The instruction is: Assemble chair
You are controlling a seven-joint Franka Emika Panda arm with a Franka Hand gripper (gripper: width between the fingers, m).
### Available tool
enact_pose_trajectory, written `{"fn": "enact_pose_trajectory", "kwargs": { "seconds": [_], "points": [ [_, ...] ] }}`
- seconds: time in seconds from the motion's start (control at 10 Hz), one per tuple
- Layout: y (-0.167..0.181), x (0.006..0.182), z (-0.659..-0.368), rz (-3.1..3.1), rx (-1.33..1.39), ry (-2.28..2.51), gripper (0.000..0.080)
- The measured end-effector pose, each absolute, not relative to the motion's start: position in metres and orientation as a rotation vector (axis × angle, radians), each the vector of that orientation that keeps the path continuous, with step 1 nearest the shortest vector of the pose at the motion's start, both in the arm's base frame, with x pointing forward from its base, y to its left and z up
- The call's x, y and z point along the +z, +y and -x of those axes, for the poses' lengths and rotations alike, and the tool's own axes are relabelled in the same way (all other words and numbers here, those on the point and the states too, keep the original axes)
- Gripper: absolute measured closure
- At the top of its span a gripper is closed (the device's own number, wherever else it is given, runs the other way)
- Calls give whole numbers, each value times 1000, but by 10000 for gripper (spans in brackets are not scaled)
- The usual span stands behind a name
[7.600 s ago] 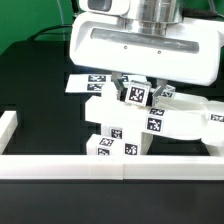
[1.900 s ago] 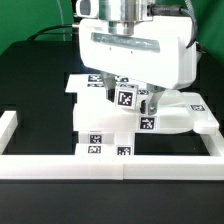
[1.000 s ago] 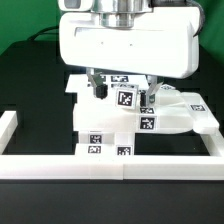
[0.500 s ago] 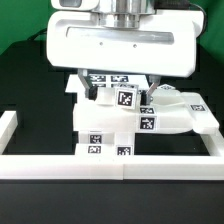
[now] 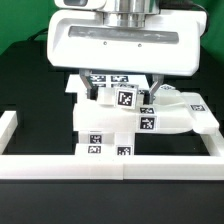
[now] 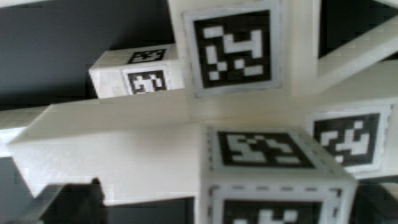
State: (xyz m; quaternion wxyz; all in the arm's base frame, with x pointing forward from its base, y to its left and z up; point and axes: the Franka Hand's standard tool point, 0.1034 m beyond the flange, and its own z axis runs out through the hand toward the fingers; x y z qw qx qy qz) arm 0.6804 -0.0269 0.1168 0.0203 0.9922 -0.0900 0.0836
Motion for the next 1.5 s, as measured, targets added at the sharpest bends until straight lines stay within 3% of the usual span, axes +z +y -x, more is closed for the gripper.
{"fn": "enact_pose_trajectory", "kwargs": {
  "seconds": [0.3, 0.4, 0.5, 0.6, 0.7, 1.5],
  "points": [
    [-27, 118, -682, -3076, 270, -310, 150],
    [-27, 117, -682, -3075, 269, -310, 247],
    [-27, 117, -682, -3075, 269, -311, 421],
    [-27, 117, -682, -3074, 269, -336, 421],
    [-27, 117, -682, -3073, 269, -353, 514],
    [-27, 116, -682, -2945, 276, -1080, 512]
  ]
}}
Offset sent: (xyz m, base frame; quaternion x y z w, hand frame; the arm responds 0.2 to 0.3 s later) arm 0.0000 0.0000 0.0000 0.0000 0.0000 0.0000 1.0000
